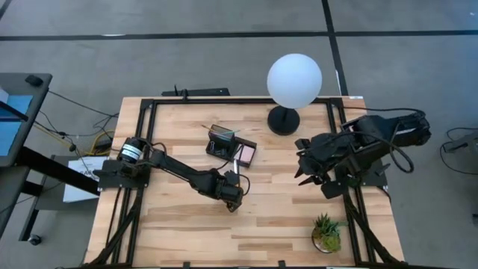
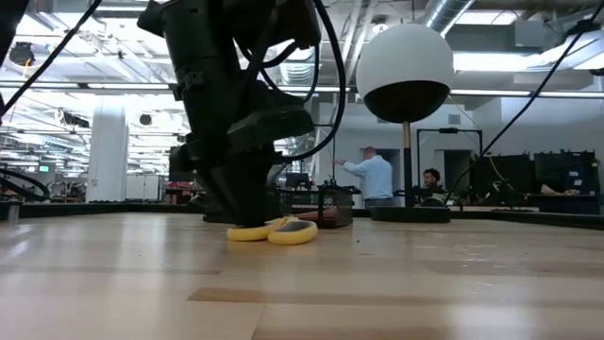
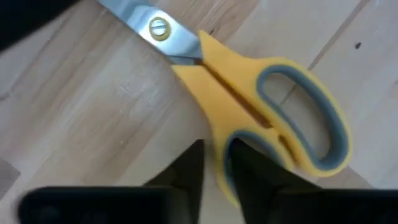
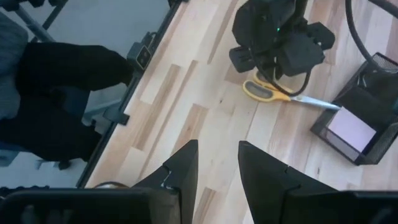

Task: Pick and place office supplies into organizer
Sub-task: Put the yellow scissors into the black desk organizer

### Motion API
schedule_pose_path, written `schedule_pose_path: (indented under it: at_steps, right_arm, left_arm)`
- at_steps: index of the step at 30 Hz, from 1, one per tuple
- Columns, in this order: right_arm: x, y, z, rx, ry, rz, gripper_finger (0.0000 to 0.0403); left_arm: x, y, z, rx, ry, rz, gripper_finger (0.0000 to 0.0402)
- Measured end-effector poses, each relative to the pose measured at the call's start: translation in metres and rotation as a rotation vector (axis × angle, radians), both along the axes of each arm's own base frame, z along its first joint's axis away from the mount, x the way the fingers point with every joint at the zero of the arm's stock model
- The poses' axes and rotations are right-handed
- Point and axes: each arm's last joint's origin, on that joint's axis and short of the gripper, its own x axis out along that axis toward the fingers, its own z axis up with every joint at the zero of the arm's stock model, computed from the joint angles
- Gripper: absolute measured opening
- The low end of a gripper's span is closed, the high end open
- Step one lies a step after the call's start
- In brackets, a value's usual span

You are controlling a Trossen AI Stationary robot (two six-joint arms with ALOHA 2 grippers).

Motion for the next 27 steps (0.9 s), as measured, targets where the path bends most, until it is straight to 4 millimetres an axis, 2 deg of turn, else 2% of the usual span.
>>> schedule_pose_path:
  at_steps: [3,6,10,15,17,21,23,27]
  right_arm:
    - [0.005,0.002,-0.004,-0.007,0.03,-0.004,0.0109]
    - [0.008,0.001,-0.008,-0.007,0.069,-0.041,0.0109]
    - [0.014,-0.006,-0.013,-0.101,0.074,-0.208,0.0109]
    - [0.017,-0.026,-0.014,-0.295,0.035,-0.395,0.0109]
    - [0.019,-0.033,-0.014,-0.314,0.035,-0.428,0.0109]
    - [0.02,-0.045,-0.014,-0.307,0.045,-0.486,0.0109]
    - [0.021,-0.049,-0.014,-0.307,0.047,-0.502,0.0109]
    - [0.022,-0.055,-0.014,-0.304,0.047,-0.53,0.0109]
  left_arm:
    - [0.0,0.0,0.0,-0.002,0.005,-0.008,0.0017]
    - [-0.002,0.0,0.002,-0.012,0.017,-0.009,0.0016]
    - [-0.006,0.001,0.014,-0.007,0.104,-0.02,0.0009]
    - [-0.006,0.001,0.068,0.039,0.244,-0.063,0.0007]
    - [-0.014,0.003,0.093,0.073,0.358,-0.069,0.0007]
    - [-0.018,0.008,0.142,0.074,0.423,-0.057,0.0006]
    - [-0.017,0.013,0.161,0.021,0.385,-0.047,0.0006]
    - [-0.006,0.024,0.189,-0.099,0.163,-0.003,0.0006]
